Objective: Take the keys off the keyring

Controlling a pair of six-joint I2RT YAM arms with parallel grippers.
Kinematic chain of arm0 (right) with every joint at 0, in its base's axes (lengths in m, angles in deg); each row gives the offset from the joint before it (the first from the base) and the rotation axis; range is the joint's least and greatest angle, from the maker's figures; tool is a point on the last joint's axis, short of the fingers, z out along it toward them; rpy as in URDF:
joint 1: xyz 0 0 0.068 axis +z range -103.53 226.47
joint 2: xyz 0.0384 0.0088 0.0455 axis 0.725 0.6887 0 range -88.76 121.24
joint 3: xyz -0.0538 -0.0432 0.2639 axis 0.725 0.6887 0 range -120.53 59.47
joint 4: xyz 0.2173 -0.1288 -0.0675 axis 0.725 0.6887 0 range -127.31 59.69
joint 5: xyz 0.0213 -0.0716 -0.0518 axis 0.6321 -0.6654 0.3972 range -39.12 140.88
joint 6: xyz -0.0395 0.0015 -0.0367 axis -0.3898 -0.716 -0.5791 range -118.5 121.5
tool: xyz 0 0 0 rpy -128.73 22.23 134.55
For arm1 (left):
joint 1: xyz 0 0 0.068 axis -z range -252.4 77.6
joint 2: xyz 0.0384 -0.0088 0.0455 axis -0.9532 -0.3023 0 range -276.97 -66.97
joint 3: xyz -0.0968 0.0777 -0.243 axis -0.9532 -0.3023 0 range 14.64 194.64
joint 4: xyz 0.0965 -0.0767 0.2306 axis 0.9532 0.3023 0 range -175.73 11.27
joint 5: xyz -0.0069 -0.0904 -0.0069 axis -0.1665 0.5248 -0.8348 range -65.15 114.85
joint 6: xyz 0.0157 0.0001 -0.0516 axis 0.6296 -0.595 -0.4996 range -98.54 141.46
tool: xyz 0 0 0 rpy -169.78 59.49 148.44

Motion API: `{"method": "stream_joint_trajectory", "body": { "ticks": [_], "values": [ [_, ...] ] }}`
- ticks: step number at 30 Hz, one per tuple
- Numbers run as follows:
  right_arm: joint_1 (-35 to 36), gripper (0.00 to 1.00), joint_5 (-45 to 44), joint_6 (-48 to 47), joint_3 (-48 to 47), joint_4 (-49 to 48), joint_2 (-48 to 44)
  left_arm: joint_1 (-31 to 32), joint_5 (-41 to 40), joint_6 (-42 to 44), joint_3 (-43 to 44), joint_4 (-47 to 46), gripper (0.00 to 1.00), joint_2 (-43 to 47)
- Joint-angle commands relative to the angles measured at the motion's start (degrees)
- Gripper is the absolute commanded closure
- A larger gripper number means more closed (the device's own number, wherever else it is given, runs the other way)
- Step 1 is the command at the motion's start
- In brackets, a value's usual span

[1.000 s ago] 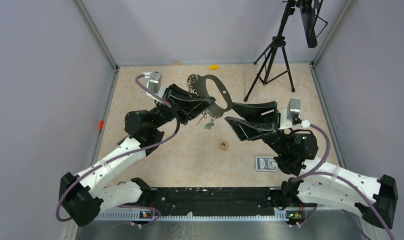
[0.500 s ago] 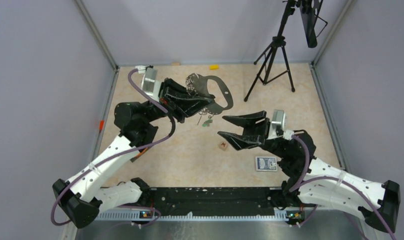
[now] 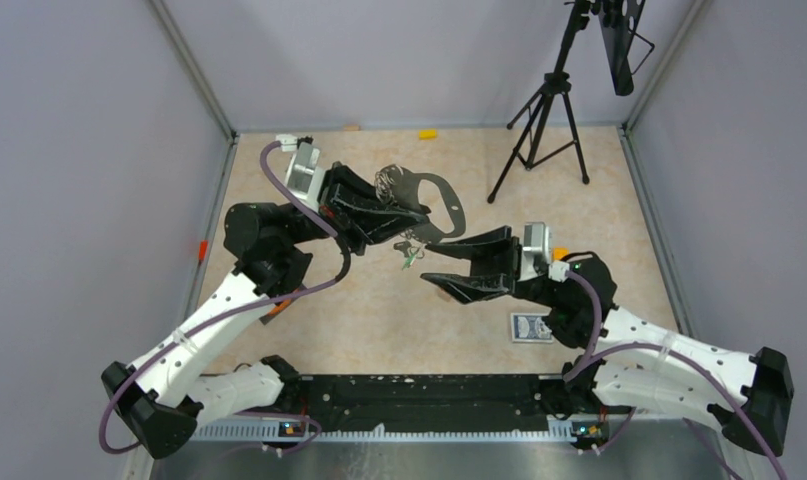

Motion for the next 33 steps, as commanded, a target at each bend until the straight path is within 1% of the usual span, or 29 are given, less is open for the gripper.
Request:
{"method": "stream_joint_trajectory", "body": {
  "ticks": [1,7,16,25,33],
  "values": [
    [-0.2,0.56,3.8,1.4,-3.3,-4.2,0.9,0.1,1.5,-0.4,2.8,-1.6,1.00,0.8],
    [-0.2,0.59,7.1,2.6,-3.0,-4.5,1.0,0.1,1.7,-0.4,2.7,-1.6,1.00,0.7],
    [-0.1,0.63,8.6,3.6,-2.9,-4.8,1.4,0.1,1.4,-0.4,2.3,-1.7,1.00,0.8],
    [-0.2,0.63,8.8,4.3,-2.6,-5.8,1.7,0.1,1.5,-0.7,2.1,-1.9,1.00,0.9],
    [-0.2,0.64,7.7,3.4,-2.4,-4.2,0.6,0.1,1.5,-0.8,1.7,-2.0,1.00,1.3]
  ]
}}
